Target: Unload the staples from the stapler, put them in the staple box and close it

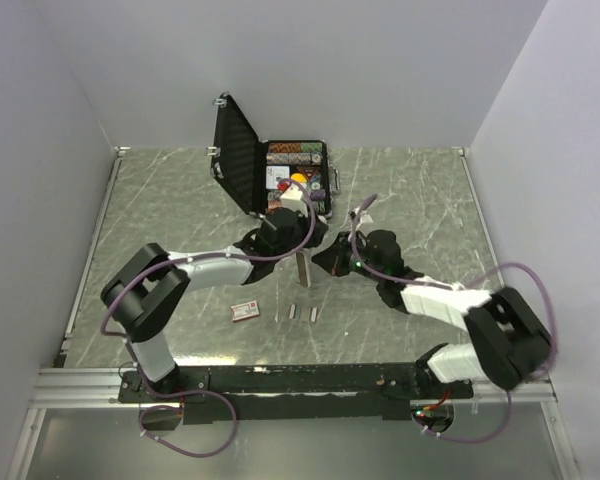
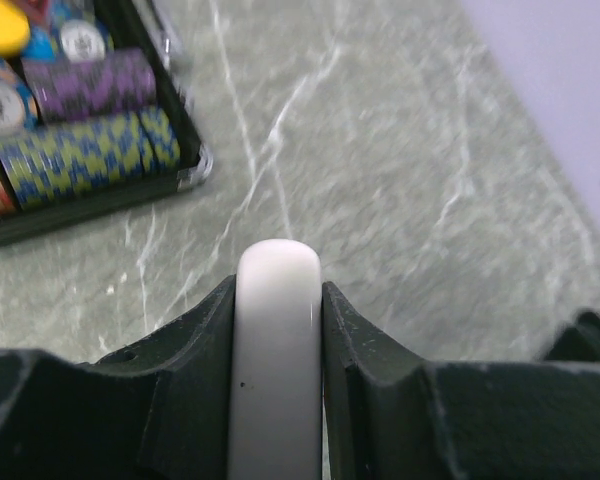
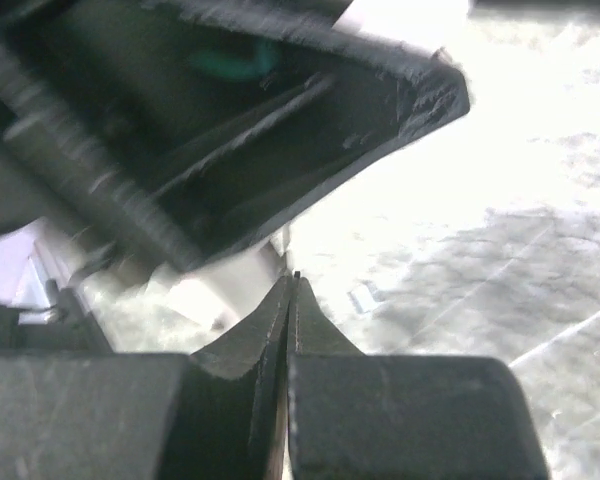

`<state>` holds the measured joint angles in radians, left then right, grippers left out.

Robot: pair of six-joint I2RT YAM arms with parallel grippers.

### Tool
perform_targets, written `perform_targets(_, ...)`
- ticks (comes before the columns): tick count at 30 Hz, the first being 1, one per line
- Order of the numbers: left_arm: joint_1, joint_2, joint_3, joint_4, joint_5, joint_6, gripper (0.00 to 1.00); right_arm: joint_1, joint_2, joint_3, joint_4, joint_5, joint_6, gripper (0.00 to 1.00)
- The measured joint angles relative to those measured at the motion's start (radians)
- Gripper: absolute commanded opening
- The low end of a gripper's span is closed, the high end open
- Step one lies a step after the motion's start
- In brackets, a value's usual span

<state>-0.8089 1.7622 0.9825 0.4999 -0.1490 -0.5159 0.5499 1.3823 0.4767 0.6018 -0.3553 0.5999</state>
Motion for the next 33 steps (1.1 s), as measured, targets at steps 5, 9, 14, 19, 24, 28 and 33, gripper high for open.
perform_targets(5,0.000,-0.087,0.006,-0.005,-0.008,0.005,0.01,0.035,-0.229,0.058,-0.214,0.028,-0.074,0.00)
perform_targets(9,0.000,-0.136,0.027,-0.011,-0.028,0.011,0.01,0.042,-0.344,0.125,-0.376,0.084,-0.129,0.00)
perform_targets(14,0.000,-0.167,0.057,-0.014,-0.051,0.025,0.01,0.043,-0.389,0.137,-0.509,0.079,-0.151,0.00)
perform_targets(19,0.000,-0.190,0.068,-0.019,-0.060,0.025,0.01,0.068,-0.343,0.136,-0.557,0.011,-0.134,0.00)
perform_targets(24,-0.001,-0.208,0.068,-0.025,-0.060,0.018,0.01,0.106,-0.280,0.136,-0.523,-0.025,-0.093,0.00)
perform_targets(28,-0.001,-0.245,0.060,-0.043,-0.055,-0.005,0.01,0.111,-0.190,0.148,-0.517,0.028,-0.081,0.00)
perform_targets(33,0.000,-0.332,0.016,-0.085,-0.031,-0.029,0.01,0.066,-0.142,0.187,-0.540,0.101,-0.088,0.00)
